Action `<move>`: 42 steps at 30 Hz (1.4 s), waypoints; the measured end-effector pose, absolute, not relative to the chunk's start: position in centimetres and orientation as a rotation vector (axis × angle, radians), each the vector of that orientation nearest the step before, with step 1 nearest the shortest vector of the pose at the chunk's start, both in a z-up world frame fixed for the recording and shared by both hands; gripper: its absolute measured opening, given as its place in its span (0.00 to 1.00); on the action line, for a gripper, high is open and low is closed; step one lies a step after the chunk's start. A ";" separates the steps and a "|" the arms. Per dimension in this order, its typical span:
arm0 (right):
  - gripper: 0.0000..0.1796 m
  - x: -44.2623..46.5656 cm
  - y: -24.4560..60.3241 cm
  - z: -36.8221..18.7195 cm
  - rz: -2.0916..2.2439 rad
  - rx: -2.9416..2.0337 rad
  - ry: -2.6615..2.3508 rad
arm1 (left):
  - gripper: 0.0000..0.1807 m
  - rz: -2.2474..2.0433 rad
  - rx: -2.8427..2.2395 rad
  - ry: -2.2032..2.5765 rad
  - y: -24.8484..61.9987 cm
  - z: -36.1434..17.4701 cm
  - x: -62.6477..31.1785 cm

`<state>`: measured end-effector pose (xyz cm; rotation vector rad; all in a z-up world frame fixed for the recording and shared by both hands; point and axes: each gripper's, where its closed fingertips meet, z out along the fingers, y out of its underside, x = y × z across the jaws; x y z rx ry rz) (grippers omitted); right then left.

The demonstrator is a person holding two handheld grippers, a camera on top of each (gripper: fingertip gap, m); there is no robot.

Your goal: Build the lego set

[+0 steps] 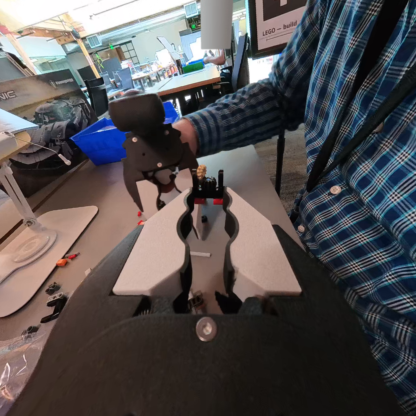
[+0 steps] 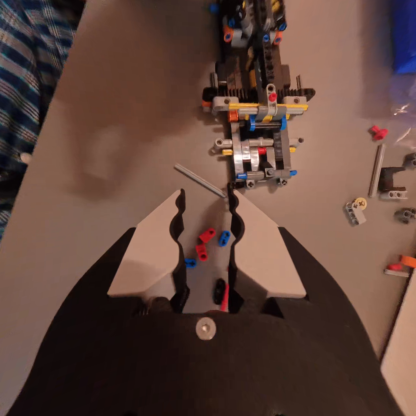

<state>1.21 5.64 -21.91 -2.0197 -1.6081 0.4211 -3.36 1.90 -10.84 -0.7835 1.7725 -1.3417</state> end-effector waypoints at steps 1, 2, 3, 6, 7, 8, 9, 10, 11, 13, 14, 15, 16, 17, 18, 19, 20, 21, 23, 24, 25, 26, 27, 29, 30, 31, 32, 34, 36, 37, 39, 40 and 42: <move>0.21 1.4 5.8 -22.0 0.417 -2.012 -1.648 | 0.13 -1.341 -0.784 1.770 2.0 -10.8 -3.4; 0.21 1.7 5.9 -22.0 0.405 -2.028 -1.674 | 0.13 -1.339 -0.785 1.769 2.0 -10.8 -3.4; 0.21 2.5 6.1 -22.1 0.380 -2.077 -1.682 | 0.13 -1.334 -0.787 1.769 2.1 -10.8 -3.4; 0.31 3.8 6.1 -22.3 0.543 -2.243 -1.518 | 0.13 -1.331 -0.788 1.776 2.1 -10.9 -3.4; 0.29 4.0 6.1 -22.4 0.612 -2.270 -1.443 | 0.13 -1.325 -0.787 1.781 2.0 -10.9 -3.3; 0.28 3.7 6.2 -21.8 0.742 -2.278 -1.326 | 0.13 -1.322 -0.790 1.784 2.1 -11.0 -3.3; 0.27 3.7 6.4 -21.1 0.859 -2.279 -1.206 | 0.13 -1.324 -0.789 1.785 2.1 -11.0 -3.3; 0.25 3.9 6.3 -20.8 0.922 -2.263 -1.154 | 0.13 -1.329 -0.787 1.783 2.0 -10.9 -3.3; 0.21 4.0 6.2 -20.5 0.909 -2.214 -1.165 | 0.13 -1.333 -0.787 1.779 2.1 -10.9 -3.4; 0.22 3.5 5.4 -20.0 0.831 -2.113 -1.274 | 0.13 -1.343 -0.787 1.775 2.1 -10.8 -3.4; 0.21 3.1 5.1 -19.8 0.757 -2.057 -1.359 | 0.12 -1.349 -0.787 1.776 2.1 -10.8 -3.4; 0.19 2.6 4.9 -19.6 0.685 -1.995 -1.443 | 0.12 -1.351 -0.788 1.778 2.0 -10.8 -3.4; 0.18 2.1 4.7 -19.6 0.628 -1.952 -1.532 | 0.12 -1.349 -0.788 1.780 2.0 -10.8 -3.4; 0.17 1.5 4.6 -19.6 0.594 -1.914 -1.605 | 0.13 -1.347 -0.786 1.780 2.0 -10.8 -3.3; 0.14 0.9 4.5 -19.7 0.577 -1.872 -1.677 | 0.13 -1.347 -0.785 1.781 1.9 -10.8 -3.3; 0.13 0.5 4.5 -19.9 0.555 -1.834 -1.750 | 0.13 -1.345 -0.785 1.781 1.9 -10.8 -3.2; 0.12 0.4 4.9 -20.3 0.516 -1.811 -1.810 | 0.13 -1.341 -0.785 1.783 1.9 -10.9 -3.2; 0.12 0.4 5.1 -20.9 0.490 -1.799 -1.874 | 0.13 -1.340 -0.786 1.783 1.9 -10.9 -3.2; 0.09 0.4 5.3 -22.0 0.488 -1.779 -1.972 | 0.13 -1.343 -0.789 1.783 1.9 -10.9 -3.2; 0.08 0.5 5.4 -22.6 0.489 -1.780 -2.010 | 0.13 -1.344 -0.789 1.782 1.9 -10.9 -3.2; 0.08 0.6 5.5 -23.2 0.492 -1.788 -2.037 | 0.13 -1.348 -0.790 1.780 2.0 -10.9 -3.2; 0.03 0.4 5.4 -23.2 0.543 -1.782 -2.043 | 0.13 -1.352 -0.790 1.780 2.0 -10.8 -3.3; 0.01 0.3 5.3 -23.3 0.569 -1.770 -2.049 | 0.13 -1.354 -0.789 1.783 1.9 -10.9 -3.3; 0.00 0.2 5.3 -23.2 0.611 -1.764 -2.051 | 0.13 -1.353 -0.791 1.788 2.0 -11.0 -3.3; 0.00 0.2 5.2 -23.2 0.625 -1.769 -2.046 | 0.13 -1.356 -0.792 1.788 2.0 -10.9 -3.3; 0.01 0.3 5.1 -23.2 0.636 -1.766 -2.046 | 0.13 -1.359 -0.791 1.789 2.0 -10.9 -3.3; 0.00 0.3 5.1 -23.1 0.639 -1.764 -2.035 | 0.13 -1.360 -0.791 1.789 2.0 -10.9 -3.4; 0.00 0.2 4.7 -22.3 0.695 -1.746 -1.989 | 0.13 -1.370 -0.789 1.788 1.9 -10.9 -3.5; 0.00 0.5 4.5 -20.9 0.693 -1.714 -1.953 | 0.13 -1.390 -0.779 1.784 1.8 -10.6 -3.7; 0.00 0.7 4.4 -20.0 0.688 -1.699 -1.937 | 0.13 -1.404 -0.771 1.780 1.7 -10.4 -3.8; 0.00 1.1 4.4 -17.9 0.684 -1.677 -1.896 | 0.13 -1.432 -0.759 1.770 1.6 -10.1 -3.9; 0.00 1.4 4.4 -17.3 0.665 -1.682 -1.887 | 0.13 -1.444 -0.762 1.767 1.6 -10.0 -3.9; 0.00 1.9 4.5 -15.9 0.626 -1.665 -1.866 | 0.13 -1.468 -0.767 1.764 1.5 -10.0 -3.9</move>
